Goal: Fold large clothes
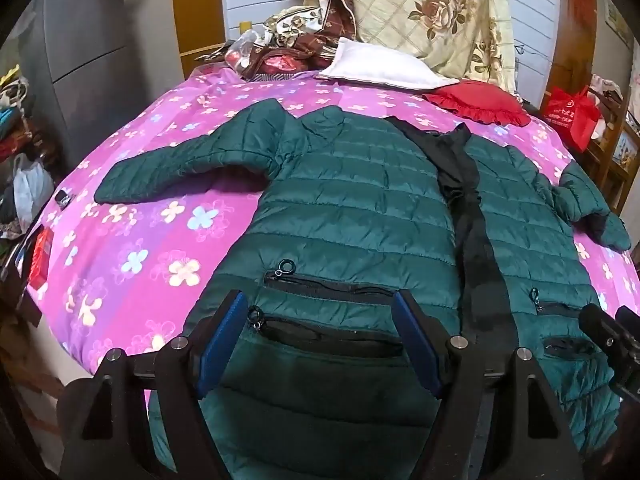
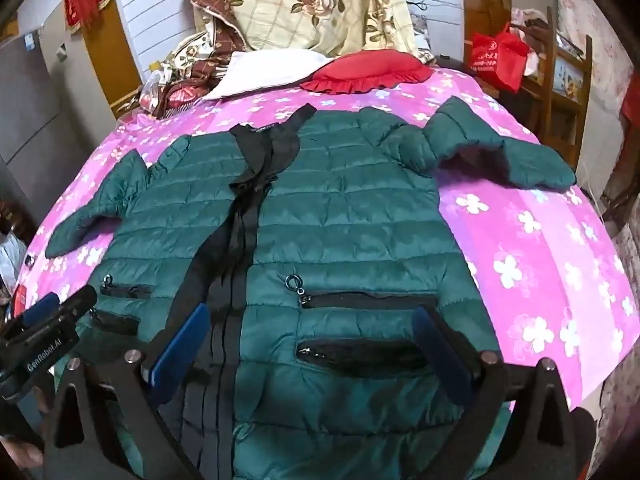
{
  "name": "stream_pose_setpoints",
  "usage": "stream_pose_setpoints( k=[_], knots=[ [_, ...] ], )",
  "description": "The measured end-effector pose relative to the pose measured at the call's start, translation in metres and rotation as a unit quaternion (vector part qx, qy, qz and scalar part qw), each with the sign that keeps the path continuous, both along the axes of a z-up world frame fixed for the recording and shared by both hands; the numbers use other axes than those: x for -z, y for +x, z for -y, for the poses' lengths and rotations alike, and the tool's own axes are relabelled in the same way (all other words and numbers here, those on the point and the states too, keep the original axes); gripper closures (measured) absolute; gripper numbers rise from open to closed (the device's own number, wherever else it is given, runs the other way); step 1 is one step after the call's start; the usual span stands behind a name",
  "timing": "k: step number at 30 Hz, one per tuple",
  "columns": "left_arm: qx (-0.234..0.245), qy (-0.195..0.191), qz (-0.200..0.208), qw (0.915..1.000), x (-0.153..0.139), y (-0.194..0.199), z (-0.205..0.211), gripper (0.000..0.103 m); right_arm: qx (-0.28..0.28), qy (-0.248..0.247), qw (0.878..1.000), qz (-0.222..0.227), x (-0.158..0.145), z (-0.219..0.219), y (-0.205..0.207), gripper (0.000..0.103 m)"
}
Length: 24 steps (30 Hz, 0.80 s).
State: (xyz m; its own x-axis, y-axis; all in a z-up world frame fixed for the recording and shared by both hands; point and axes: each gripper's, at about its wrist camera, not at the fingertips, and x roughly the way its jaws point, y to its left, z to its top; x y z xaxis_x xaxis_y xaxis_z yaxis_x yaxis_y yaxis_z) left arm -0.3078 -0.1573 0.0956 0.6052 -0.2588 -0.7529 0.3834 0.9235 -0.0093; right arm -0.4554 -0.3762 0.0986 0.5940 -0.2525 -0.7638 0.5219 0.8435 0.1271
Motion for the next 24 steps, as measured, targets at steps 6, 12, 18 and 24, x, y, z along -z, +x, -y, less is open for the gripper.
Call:
stream_pose_setpoints(
  k=[6,12,18,24],
  knots=[
    [-0.001,0.003,-0.002,1.0,0.0018,0.0005,0.002,0.055,-0.001,-0.006,1.0,0.0,0.0029,0.001,0.001,0.0],
    [-0.004,0.017,0.001,0.9999,0.0037,-0.001,0.007,0.055,0.001,-0.007,1.0,-0.006,0.0034,-0.0049,0.0061,0.0],
    [-0.003,0.018,0.005,0.9998,0.0026,-0.0017,0.0089,0.055,0.001,-0.003,1.0,-0.01,0.0079,-0.001,0.0059,0.0],
    [-0.003,0.017,0.005,0.9998,0.0018,-0.0008,0.0089,0.055,0.004,-0.006,1.0,-0.01,0.0102,0.0008,0.0062,0.0]
  ],
)
